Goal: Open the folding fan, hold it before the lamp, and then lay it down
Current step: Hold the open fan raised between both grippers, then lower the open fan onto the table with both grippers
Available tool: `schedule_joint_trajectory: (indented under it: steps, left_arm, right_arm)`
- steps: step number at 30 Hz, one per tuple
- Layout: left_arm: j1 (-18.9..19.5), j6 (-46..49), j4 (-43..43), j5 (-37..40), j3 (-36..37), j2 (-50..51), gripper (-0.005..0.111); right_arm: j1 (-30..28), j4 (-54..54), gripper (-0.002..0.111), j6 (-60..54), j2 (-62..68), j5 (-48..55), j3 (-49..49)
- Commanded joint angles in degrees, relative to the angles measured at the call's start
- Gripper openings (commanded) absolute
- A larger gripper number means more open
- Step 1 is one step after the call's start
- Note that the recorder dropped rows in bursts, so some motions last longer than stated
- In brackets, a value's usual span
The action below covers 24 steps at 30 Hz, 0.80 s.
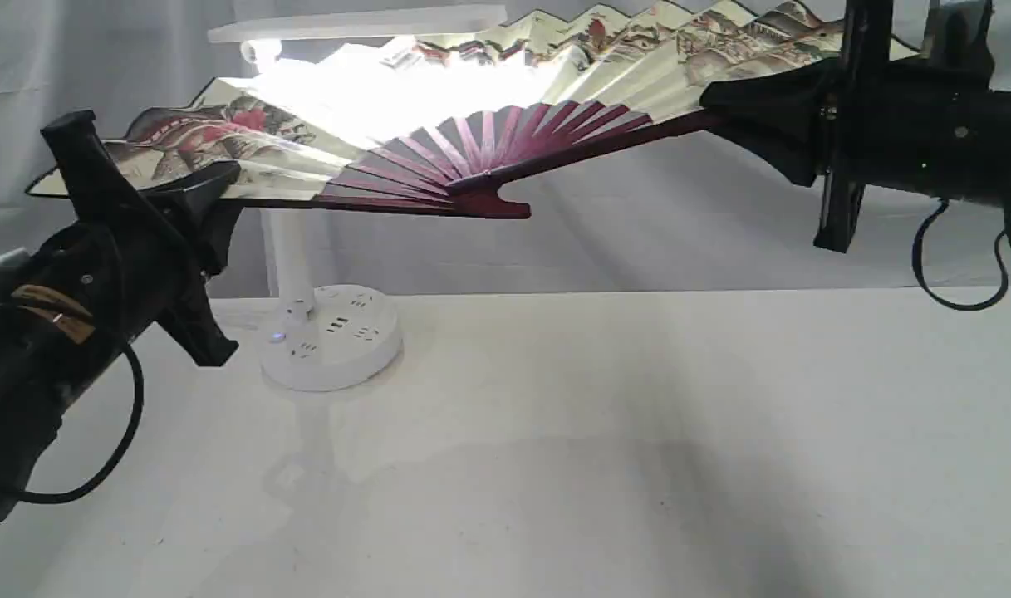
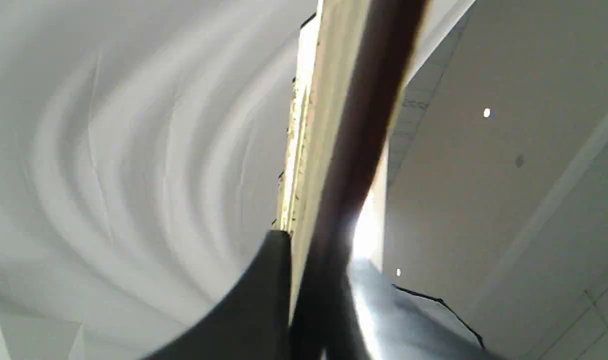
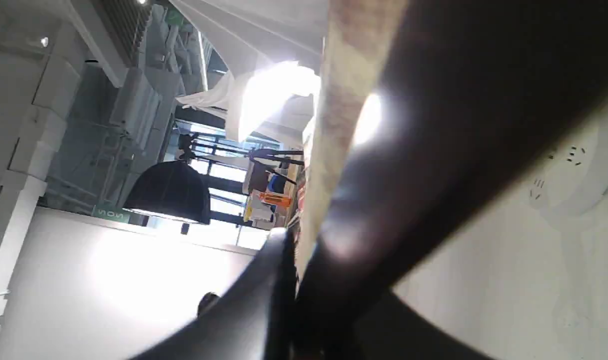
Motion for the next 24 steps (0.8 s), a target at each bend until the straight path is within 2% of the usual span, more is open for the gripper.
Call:
schedule_joint_trajectory:
  steps: [1, 12, 18, 24]
  left_arm:
    - [2.30, -2.40, -7.95, 2.15, -0.40, -1.18, 0.001]
    - [2.17, -2.40, -0.68, 6.63, 0.24, -1.18, 0.001]
    - [2.17, -2.30, -3.76, 5.37, 4.83, -1.18, 0.001]
    - [1.82, 0.67, -3.71, 4.31, 6.43, -0.31, 0.001]
  right_arm:
    - [-1.60, -4.49, 0.000, -2.53, -0.38, -4.35, -0.11]
    - [-1.68, -12.67, 0.000, 0.45, -0.27, -4.49, 0.13]
    - [-2.66, -7.28, 0.000, -0.11, -0.27, -7.22, 6.41]
    - [-4.19, -6.37, 0.000, -3.00, -0.07, -6.97, 10.71]
